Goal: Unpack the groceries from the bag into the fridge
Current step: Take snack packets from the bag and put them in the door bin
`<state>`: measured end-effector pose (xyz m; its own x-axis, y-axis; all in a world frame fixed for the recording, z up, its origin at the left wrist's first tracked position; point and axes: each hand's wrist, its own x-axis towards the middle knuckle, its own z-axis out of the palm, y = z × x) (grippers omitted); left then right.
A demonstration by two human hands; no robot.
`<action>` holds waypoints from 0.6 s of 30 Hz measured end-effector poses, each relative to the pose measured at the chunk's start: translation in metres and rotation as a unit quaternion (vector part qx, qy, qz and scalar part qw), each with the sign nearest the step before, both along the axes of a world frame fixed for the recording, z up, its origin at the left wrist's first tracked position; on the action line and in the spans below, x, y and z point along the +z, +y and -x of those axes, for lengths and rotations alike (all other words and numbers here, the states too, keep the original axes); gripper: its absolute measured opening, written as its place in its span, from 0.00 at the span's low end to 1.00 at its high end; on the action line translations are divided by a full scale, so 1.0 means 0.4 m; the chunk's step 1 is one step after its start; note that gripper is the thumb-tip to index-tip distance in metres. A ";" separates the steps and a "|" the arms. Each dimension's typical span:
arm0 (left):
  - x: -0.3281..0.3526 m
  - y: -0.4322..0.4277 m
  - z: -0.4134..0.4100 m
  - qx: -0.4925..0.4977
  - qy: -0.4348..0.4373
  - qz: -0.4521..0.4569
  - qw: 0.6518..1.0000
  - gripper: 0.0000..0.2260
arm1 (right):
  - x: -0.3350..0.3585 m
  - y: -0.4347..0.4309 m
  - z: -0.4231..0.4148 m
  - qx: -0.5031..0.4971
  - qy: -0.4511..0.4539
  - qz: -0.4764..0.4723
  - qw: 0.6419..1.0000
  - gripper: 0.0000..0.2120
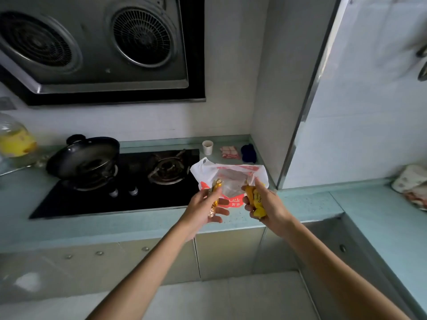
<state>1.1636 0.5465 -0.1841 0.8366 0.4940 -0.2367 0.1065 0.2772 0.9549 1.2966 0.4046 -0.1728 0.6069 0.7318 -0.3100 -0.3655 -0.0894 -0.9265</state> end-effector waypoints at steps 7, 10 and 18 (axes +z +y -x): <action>0.027 -0.182 0.175 0.079 -0.011 0.076 0.994 0.19 | 0.045 -0.130 0.184 0.050 0.003 -0.003 0.999 0.27; 0.020 -0.278 0.289 0.116 -0.041 0.167 0.978 0.18 | 0.037 -0.190 0.272 0.078 0.063 -0.032 0.994 0.21; 0.024 -0.485 0.668 0.204 -0.119 0.263 0.936 0.17 | 0.019 -0.266 0.588 0.195 0.144 -0.038 0.969 0.17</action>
